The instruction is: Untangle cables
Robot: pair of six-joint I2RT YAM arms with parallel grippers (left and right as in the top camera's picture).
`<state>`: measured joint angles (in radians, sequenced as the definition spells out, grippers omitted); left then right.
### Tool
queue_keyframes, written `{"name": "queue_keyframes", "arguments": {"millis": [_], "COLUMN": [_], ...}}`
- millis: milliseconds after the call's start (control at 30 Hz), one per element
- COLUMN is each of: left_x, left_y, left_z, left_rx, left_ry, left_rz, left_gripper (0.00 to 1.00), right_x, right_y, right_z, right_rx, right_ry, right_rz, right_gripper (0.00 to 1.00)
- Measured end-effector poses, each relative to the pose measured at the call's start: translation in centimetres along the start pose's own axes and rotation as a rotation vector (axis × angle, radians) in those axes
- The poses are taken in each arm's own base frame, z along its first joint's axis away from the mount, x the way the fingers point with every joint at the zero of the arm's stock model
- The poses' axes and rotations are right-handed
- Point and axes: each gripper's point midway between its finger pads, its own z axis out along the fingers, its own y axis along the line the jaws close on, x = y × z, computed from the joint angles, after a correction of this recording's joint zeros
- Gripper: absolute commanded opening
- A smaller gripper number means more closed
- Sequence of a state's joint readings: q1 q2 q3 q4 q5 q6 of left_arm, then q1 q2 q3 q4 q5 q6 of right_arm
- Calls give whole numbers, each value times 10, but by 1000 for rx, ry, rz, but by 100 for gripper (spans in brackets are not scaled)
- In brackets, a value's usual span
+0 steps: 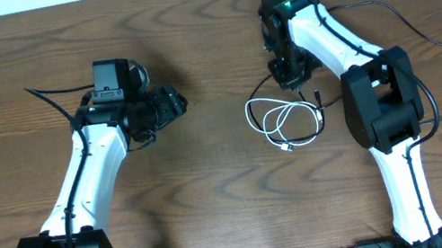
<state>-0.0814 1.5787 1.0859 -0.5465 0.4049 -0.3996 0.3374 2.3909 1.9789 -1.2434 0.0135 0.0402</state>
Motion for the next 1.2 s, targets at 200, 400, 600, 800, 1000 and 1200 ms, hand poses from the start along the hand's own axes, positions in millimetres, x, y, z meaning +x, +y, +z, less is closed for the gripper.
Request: {"name": "queue_keyframes", "arguments": {"millis": [200,400,600,800,1000,1200], "left_x": [0,1,-2,-4,5,28], "left_y": [0,-5,-20,-39,-81,-142], "left_z": [0,0,-1,2,30,86], "left_rx": [-1,26,109,153,199,292], "left_ry": [1,6,5,-15,-34,-72], "left_rz": [0,3,20,61,191,324], "left_gripper": [80,81,73,50,63,70], "right_x": [-34,-26,17,21,17,19], "right_y": [7,18,24,23,14,5], "right_z": [-90,-284,-397,-397,-387,-382], "right_rx": [-40,-113,-156,-161,-157,-155], "right_ry": [-290,-801,-1106,-1101,-1073,-1053], "right_rz": [-58,-110,-157,-159,-138,-120], "right_gripper": [1,1,1,1,1,1]}}
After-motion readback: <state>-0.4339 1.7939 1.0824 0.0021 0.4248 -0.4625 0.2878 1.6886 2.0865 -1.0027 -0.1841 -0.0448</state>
